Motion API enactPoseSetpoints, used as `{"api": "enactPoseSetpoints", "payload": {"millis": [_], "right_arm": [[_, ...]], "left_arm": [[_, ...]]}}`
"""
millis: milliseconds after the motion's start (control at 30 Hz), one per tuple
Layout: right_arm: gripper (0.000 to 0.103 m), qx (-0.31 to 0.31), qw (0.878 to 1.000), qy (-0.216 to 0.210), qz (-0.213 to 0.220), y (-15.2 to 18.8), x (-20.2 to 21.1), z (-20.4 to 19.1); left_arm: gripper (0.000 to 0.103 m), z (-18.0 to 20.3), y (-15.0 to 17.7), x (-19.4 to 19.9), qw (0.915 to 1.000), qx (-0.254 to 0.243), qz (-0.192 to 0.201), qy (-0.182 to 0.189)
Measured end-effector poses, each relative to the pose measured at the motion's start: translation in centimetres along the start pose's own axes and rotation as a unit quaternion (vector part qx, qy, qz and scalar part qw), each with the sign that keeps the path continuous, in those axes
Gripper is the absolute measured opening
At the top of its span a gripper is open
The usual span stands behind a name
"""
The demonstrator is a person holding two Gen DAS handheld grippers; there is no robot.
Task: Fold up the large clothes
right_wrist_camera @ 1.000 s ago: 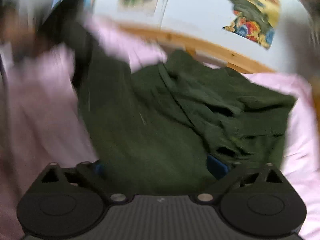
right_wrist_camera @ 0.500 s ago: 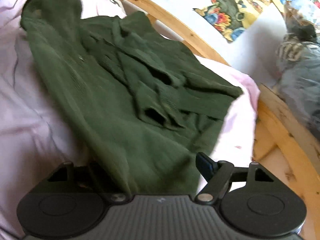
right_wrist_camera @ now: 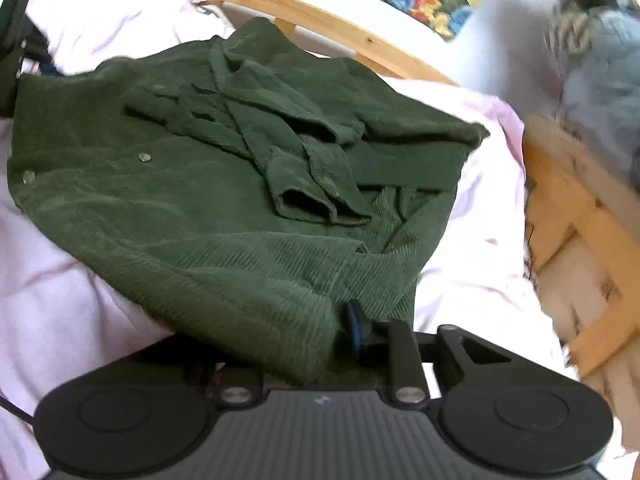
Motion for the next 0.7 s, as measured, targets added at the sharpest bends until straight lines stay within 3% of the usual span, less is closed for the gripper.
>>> {"api": "enactPoseSetpoints", "payload": {"millis": [33, 167, 333, 500, 700], "right_arm": [[0.009, -0.005, 1.0, -0.001, -0.001, -0.1, 0.1, 0.1], [0.006, -0.035, 0.999, -0.012, 0.01, -1.2, 1.5, 1.2], [0.005, -0.082, 0.995, -0.026, 0.042, -3.2, 5.4, 2.7], [0.005, -0.103, 0.991, -0.06, 0.063, -4.3, 11.4, 4.3], [0.006, -0.115, 0.985, -0.114, 0.063, -3.4, 18.8, 4.8]], "left_arm": [[0.016, -0.1, 0.0, 0.2, 1.0, -0.002, 0.003, -0.001], [0.011, -1.1, -0.3, 2.2, 0.9994, 0.003, 0.023, -0.025], [0.008, -3.9, 0.1, 7.0, 0.9936, 0.082, 0.07, -0.035], [0.008, -5.8, 0.8, 13.1, 0.9819, 0.163, 0.095, 0.012], [0.008, -6.2, 2.2, 20.6, 0.9705, 0.209, 0.104, 0.061]]}}
Point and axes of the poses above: each gripper's, at about its wrist camera, not at the fingertips, and x roughly against the way its jaws point, z to its right, y to its underside, the point moved 9 cm from there along -x, roughly the way its jaws point, and after that the axes turned 10 degrees about -x, right-handed, at the moved point
